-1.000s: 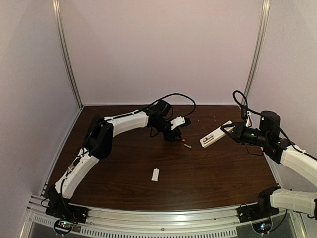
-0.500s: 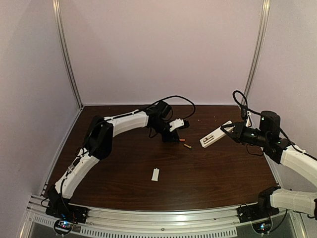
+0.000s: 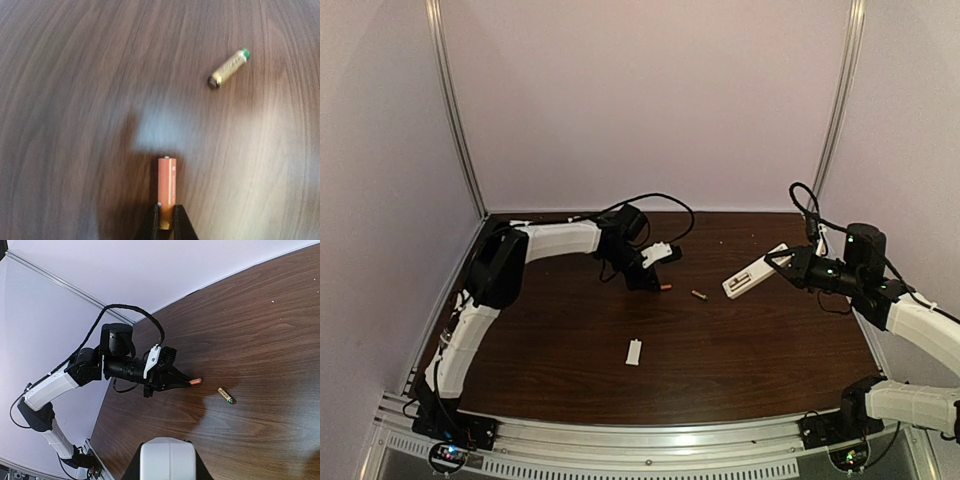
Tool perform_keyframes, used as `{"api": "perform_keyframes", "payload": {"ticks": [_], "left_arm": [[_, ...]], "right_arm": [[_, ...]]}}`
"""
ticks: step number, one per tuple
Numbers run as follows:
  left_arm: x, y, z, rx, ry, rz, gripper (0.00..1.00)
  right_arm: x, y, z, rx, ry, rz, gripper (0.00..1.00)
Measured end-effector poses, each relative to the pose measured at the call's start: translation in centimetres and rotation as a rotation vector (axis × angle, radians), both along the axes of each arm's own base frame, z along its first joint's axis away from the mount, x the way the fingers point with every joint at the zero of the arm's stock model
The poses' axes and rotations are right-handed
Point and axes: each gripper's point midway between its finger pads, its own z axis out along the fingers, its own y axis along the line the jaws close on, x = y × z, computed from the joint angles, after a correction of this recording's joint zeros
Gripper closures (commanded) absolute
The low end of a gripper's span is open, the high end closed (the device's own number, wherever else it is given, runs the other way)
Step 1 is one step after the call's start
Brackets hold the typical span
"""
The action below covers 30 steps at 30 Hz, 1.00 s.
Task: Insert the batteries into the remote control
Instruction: Move the battery to the center of the board.
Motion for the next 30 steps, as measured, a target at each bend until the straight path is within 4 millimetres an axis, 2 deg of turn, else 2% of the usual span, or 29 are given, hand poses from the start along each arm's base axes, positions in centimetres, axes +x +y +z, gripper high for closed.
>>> {"api": "perform_keyframes", "payload": {"ticks": [6,10,13,15,18,21,30], "left_arm": [[-3.0,6.2,-0.3,0.121,0.093,0.149,1.0],[-5.1,8.9,-0.4,0.174,0.139,0.228,0.99],[-6.5,10.5,-0.5,0.203,0.17,0.273,0.93],[-7.2,11.3,-0.5,0.224,0.187,0.301,0.84],[-7.6,11.8,-0.5,0.244,0.192,0.321,0.72],[-7.9,11.7,-0.3,0.264,0.19,0.331,0.68],[-7.8,11.1,-0.3,0.34,0.173,0.336,0.7]], "right_arm": [[0.1,0.4,0.4,0.029,-0.004,0.016,1.0],[-0.1,0.5,0.4,0.041,-0.004,0.025,1.0],[-0.1,0.6,0.4,0.046,-0.004,0.027,1.0],[-0.1,0.6,0.4,0.047,-0.004,0.029,1.0],[-0.1,0.6,0.5,0.051,-0.008,0.03,1.0],[-0.1,0.6,0.6,0.053,-0.016,0.031,1.0],[-0.2,0.6,0.3,0.051,-0.009,0.03,1.0]]}}
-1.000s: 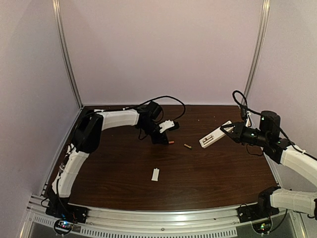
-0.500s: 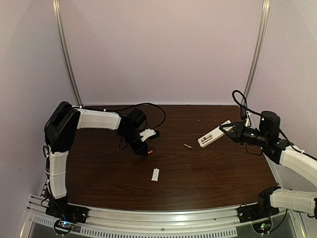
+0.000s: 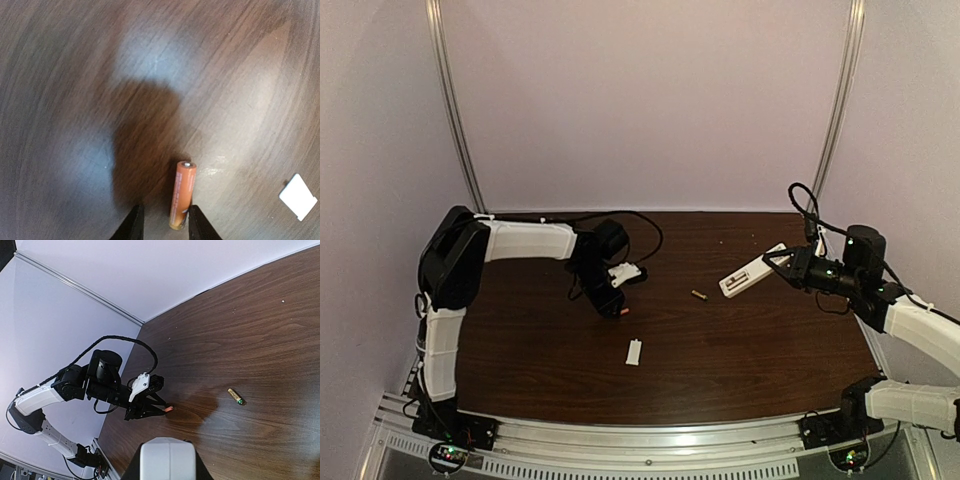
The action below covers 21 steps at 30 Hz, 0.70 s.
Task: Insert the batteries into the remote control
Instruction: Move the battery to the center of the board, then pick up the battery from the center of the board.
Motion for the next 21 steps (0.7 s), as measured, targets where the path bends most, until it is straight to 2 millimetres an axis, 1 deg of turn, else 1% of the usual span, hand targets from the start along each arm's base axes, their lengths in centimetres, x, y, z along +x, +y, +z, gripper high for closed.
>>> {"api": "perform_keyframes", "payload": {"ticks": [11,16,21], "left_arm": [[-0.1,-0.5,-0.2,0.122,-0.037,-0.024,0.75],[-0.1,-1.1,-0.2,0.135,-0.037,-0.034,0.78],[-0.2,-1.5,-0.2,0.143,-0.034,-0.042,0.82]], "right_arm": [[0.0,0.0,0.0,0.0,0.0,0.0,1.0],[0.0,0.0,0.0,-0.001,0.0,0.0,1.0],[0.0,0.0,0.0,-0.003,-0.001,0.001,1.0]]}}
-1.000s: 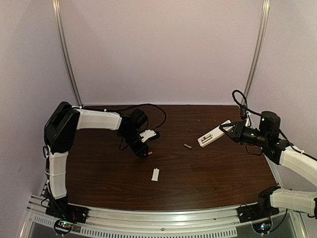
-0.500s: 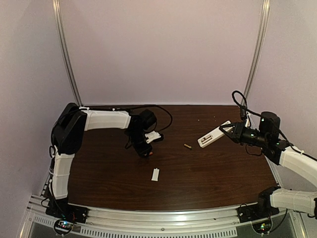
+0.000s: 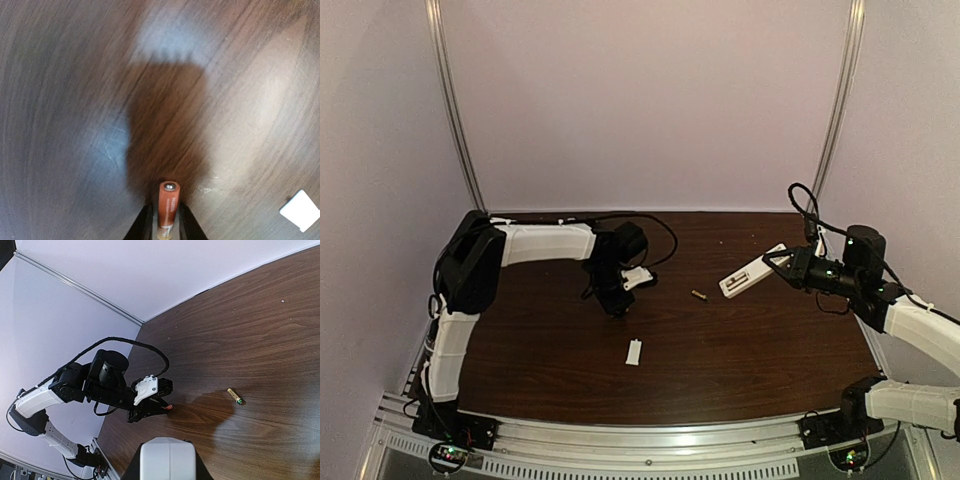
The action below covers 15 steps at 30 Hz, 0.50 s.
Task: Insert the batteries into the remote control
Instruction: Pick up the battery from the center of the board.
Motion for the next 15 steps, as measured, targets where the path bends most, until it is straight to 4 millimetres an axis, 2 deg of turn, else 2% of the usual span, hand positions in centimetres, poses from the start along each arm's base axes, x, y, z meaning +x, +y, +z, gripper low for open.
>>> {"api": "perform_keyframes", "payload": {"ticks": [7,12,15], "left_arm": [[0.0,-0.2,0.1,0.01,-0.016,-0.005,1.0],[-0.4,-0.6,0.5,-0.062,-0.032,-0.005,1.0],[-1.7,-0.5,1.8,-0.148,-0.037,-0.014,1.0]], "right_arm": [[0.0,0.0,-0.2,-0.004,0.007,0.0,1.0],[0.1,0.0,-0.5,-0.006,0.016,0.001,1.0],[0.1,0.7,-1.0,-0.006,0.032,0.018,1.0]]}}
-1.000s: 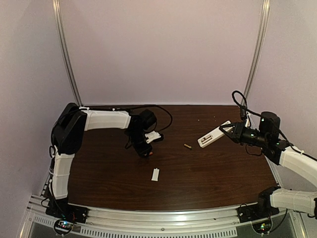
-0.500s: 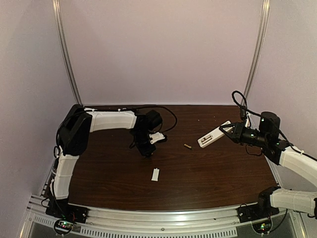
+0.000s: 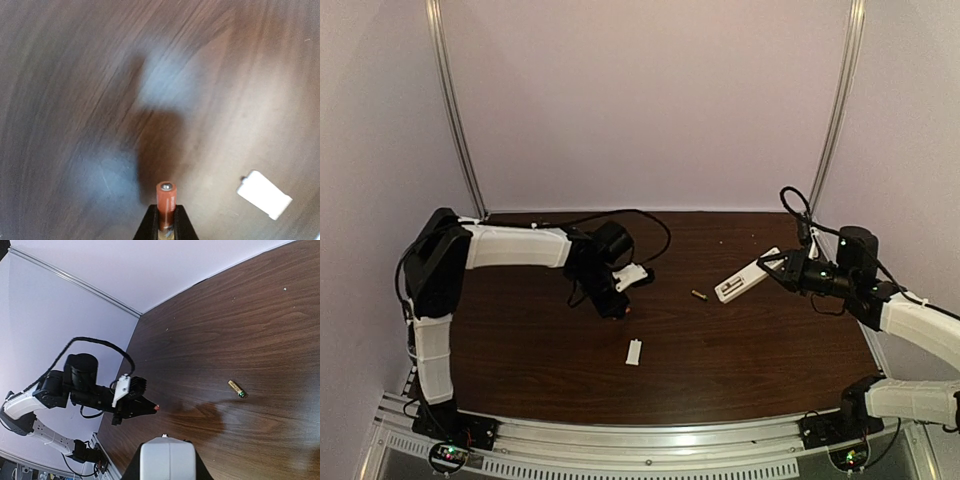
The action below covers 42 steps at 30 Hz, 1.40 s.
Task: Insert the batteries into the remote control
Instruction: Pick up the battery from the center of the board, then place the battery in the battery compartment.
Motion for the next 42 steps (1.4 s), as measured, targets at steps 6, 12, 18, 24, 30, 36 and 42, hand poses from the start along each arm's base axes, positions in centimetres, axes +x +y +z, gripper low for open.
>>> {"api": "perform_keyframes", "payload": {"ticks": [6,12,18,24,30,36,42], "left_arm": [[-1.8,-2.1,11.3,-0.386,-0.132,-0.03,1.0],[-3.1,-2.5,19.5,-0.692,-0.213,0.027,1.0],[-5.3,-2.9,18.2,-0.704,-0.187,0.024,1.0],[-9.1,-5.2,17.5,-0.705,-0.195,-0.068,1.0],[-9.6,-6.6,17.4,-0.709,-0.249,-0.102,1.0],[-9.3,-7.4,15.2,-0.657,-0.269,-0.109,1.0],[-9.0,-7.6,14.2,-0.629,-0.288,-0.113,1.0]], "right_arm": [[-0.8,3.2,-2.3,-0.022,0.068,0.094,1.0],[-1.1,6.8,-2.5,-0.043,0.088,0.181,1.0],[-1.2,10.3,-1.8,-0.025,0.075,0.252,1.0],[-1.5,12.3,-2.7,-0.018,0.108,0.283,1.0],[-1.7,13.7,-3.1,0.006,0.161,0.284,1.0],[-2.1,14.4,-3.8,0.017,0.225,0.279,1.0],[-2.5,14.9,-4.4,0.035,0.278,0.278,1.0]]}}
